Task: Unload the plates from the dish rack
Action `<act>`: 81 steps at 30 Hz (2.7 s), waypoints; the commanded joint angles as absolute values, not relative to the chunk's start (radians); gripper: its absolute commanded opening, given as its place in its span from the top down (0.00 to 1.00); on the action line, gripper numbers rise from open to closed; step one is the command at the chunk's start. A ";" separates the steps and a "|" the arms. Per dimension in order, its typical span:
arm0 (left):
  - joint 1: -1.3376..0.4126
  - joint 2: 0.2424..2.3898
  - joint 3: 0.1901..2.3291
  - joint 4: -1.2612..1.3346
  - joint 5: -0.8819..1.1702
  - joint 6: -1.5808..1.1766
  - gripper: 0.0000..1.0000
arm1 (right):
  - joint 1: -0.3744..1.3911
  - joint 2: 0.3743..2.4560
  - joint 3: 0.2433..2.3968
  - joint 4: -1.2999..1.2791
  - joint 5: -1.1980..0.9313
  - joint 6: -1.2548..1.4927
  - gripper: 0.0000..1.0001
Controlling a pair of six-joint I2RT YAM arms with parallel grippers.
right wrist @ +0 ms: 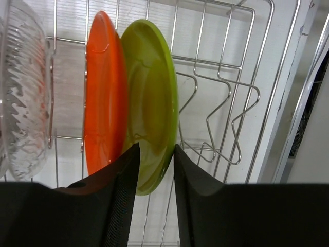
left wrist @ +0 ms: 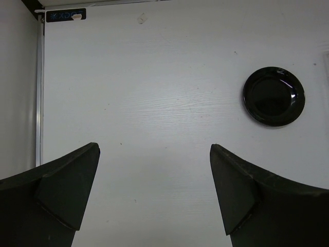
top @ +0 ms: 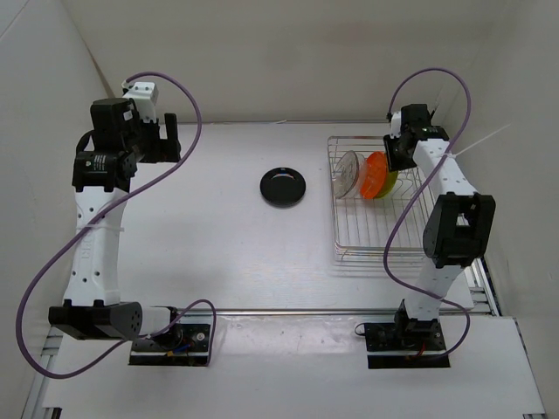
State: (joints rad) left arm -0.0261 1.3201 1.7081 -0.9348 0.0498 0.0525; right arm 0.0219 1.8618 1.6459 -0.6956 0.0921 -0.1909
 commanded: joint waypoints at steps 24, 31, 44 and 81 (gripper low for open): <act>0.028 1.255 1.675 -0.905 0.098 0.052 0.01 | 0.044 1.884 1.724 -0.722 0.227 -0.130 0.99; 0.028 1.255 1.684 -0.905 0.098 0.052 0.01 | 0.067 1.875 1.799 -0.758 0.339 -0.098 1.00; 0.028 1.295 1.713 -0.904 0.149 0.071 0.01 | 0.067 1.787 1.987 -0.881 0.557 -0.175 1.00; -0.617 1.882 2.112 -0.687 0.626 -0.055 0.01 | 0.077 1.427 1.730 -0.923 -0.652 -0.169 1.00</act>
